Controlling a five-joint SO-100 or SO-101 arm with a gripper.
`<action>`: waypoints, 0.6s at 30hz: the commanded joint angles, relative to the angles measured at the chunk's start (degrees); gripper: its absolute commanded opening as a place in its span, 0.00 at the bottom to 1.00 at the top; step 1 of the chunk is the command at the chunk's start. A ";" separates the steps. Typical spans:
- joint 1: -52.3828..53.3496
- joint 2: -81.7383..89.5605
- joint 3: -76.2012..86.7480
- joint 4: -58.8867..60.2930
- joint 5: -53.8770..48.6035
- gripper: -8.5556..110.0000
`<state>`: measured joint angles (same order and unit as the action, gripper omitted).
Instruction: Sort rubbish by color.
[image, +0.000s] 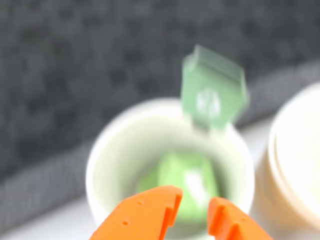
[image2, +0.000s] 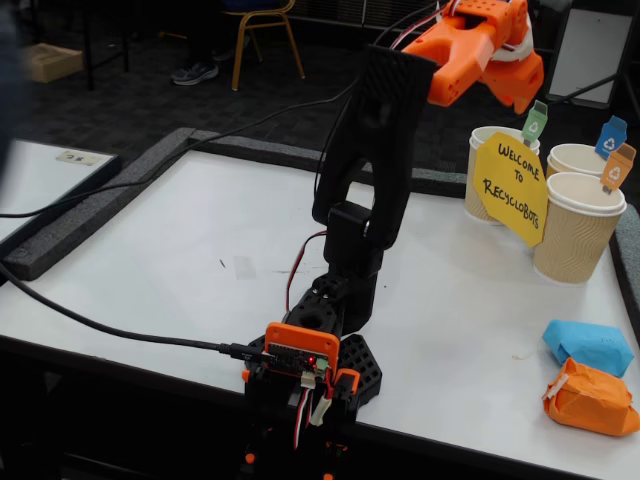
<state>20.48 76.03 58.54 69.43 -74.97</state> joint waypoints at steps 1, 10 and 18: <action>0.62 23.20 4.57 3.34 0.70 0.07; 3.43 49.04 22.50 10.99 0.70 0.07; 8.26 67.59 35.16 19.07 0.70 0.07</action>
<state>25.93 131.66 91.49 86.75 -74.97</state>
